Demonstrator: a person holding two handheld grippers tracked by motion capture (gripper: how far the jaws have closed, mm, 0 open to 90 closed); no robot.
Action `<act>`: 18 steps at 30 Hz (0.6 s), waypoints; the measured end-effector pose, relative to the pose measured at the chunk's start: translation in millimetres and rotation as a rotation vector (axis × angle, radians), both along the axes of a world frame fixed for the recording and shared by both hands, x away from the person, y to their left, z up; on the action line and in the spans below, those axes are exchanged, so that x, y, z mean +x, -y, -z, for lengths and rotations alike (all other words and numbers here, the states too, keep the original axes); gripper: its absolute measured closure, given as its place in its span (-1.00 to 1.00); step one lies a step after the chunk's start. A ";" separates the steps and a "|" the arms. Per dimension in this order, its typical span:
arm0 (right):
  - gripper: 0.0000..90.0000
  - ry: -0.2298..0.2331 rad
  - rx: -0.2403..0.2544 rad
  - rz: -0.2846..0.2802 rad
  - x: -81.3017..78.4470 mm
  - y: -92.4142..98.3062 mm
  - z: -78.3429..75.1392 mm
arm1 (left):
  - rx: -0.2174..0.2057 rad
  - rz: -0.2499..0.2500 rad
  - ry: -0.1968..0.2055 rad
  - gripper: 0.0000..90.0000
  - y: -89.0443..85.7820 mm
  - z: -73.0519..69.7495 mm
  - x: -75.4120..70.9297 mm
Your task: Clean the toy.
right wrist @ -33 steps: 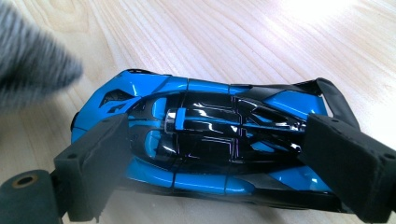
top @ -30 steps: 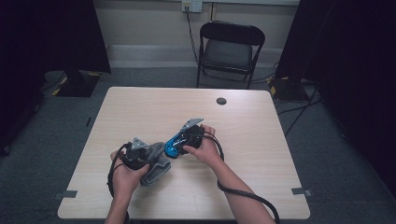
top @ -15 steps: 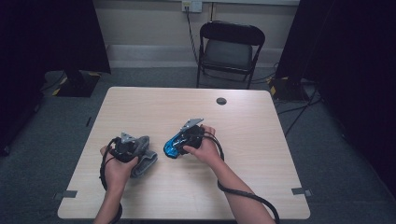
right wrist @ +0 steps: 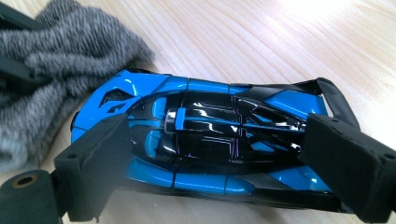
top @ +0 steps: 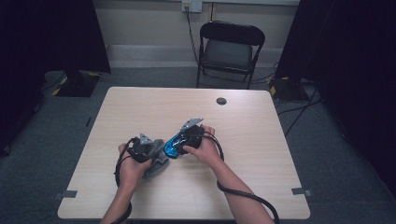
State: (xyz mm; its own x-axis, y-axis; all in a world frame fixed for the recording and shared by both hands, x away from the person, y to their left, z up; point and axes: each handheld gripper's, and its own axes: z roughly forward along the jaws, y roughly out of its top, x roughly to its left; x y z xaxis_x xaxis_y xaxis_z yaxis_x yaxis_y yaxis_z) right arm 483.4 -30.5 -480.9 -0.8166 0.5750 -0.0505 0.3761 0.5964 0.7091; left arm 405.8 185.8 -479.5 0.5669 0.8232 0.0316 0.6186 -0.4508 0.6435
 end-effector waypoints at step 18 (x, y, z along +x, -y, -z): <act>-0.83 -0.007 -0.010 0.004 0.1 -1.0 -1.0 | -0.046 0.039 -0.051 0.52 20.4 -1.9 -16.7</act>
State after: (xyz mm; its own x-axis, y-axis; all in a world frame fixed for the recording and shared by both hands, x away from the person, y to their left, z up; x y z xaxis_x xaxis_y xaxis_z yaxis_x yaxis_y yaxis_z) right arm 483.5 -29.5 -480.0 -0.8145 0.5779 -0.0511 0.3833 0.6021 0.7004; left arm 389.1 165.4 -477.7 0.5983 0.8005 -0.0356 0.6337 -0.4455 0.6324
